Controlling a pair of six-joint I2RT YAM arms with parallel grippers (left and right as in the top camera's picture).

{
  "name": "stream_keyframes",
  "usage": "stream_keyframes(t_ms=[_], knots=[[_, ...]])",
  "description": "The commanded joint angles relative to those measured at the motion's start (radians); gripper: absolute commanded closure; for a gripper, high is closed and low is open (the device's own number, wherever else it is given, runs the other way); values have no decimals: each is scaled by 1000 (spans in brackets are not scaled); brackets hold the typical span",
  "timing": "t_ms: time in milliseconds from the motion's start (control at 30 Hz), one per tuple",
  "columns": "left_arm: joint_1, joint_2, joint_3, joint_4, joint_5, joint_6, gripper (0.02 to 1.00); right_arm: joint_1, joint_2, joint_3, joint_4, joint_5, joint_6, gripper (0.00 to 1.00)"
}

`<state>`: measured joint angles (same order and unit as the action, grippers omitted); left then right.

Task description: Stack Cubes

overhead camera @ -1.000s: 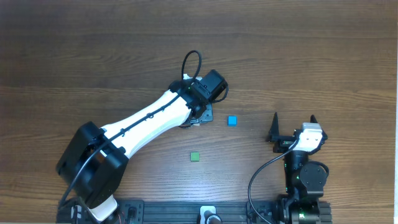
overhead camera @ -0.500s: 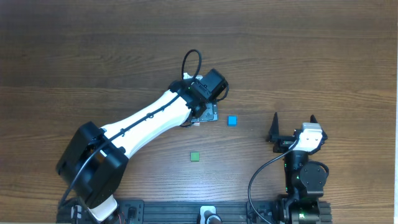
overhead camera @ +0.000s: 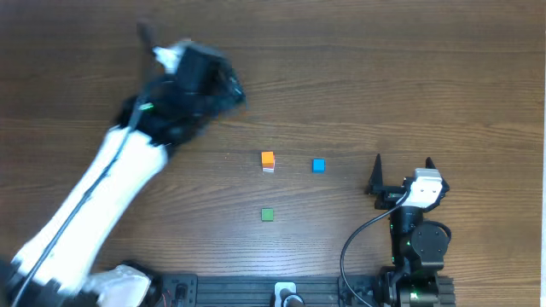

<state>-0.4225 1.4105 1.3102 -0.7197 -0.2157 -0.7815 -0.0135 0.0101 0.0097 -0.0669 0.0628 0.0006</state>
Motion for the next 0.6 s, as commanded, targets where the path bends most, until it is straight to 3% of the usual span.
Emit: stream_keyframes(t_ms=[33,233,333,600], knots=[[103,-215,-112,127,-31,149,20,-5,-1,-4,-2,13,6,7],[248,-557,-418,401,5,361,23,-5,-1,-4,-2,13,6,9],[336,-747,-591,525,96,496,23,-5,-1,-4,-2,13,6,7],[522,-1117,-929,607,295,649,20,-5,-1,-4,-2,13,6,12]])
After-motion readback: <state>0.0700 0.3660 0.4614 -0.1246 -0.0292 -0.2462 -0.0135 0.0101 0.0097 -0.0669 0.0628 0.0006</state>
